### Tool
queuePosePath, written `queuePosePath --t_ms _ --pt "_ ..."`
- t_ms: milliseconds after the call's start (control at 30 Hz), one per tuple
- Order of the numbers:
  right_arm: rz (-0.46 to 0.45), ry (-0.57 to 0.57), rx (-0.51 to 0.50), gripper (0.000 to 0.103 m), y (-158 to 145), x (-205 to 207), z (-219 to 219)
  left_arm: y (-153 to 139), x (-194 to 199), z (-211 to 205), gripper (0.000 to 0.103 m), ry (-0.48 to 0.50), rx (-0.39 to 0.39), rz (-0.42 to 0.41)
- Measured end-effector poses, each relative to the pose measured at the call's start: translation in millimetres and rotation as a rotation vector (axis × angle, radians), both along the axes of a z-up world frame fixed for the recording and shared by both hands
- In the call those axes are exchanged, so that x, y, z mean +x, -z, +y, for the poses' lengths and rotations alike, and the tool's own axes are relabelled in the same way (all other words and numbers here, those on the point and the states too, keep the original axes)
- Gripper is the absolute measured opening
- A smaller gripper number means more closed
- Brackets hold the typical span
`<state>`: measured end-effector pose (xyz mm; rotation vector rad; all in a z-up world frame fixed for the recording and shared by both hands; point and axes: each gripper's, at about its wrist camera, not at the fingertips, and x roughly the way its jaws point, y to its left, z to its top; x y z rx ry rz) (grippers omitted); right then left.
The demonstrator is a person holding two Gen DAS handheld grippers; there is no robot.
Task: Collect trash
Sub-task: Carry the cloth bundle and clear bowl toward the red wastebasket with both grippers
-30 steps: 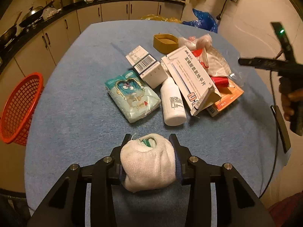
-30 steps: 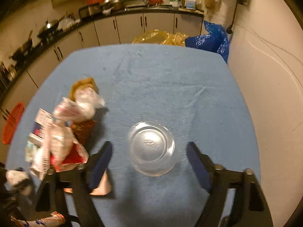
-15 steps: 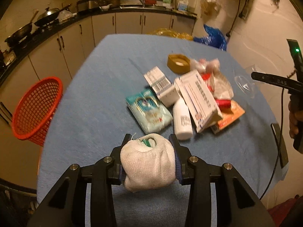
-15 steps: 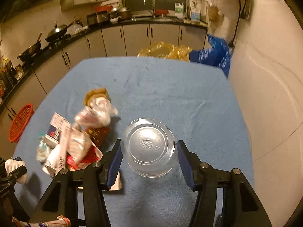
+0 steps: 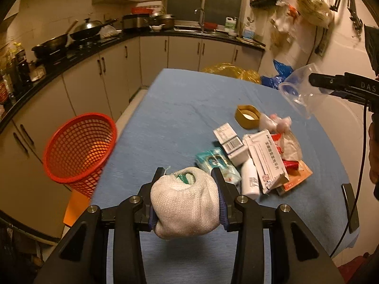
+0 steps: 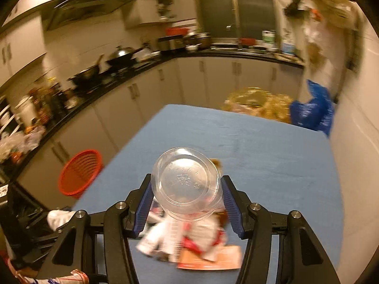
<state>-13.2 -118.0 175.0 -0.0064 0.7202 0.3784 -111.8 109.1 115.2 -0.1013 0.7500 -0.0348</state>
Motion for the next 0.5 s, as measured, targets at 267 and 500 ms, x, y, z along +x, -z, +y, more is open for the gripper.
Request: queuePosePath --t_ms 267,500 --pt "0.028 -0.077 0.003 0.06 5.0 3.1 44.6 -8.3 -8.7 24.8 0.038 -0.05 -0.006 -0.022" --pt "0.048 -0.122 -0.011 0.06 7.5 1.1 74.1 -8.6 -15.2 36.4 0.038 -0.062 -0.014 -0.027"
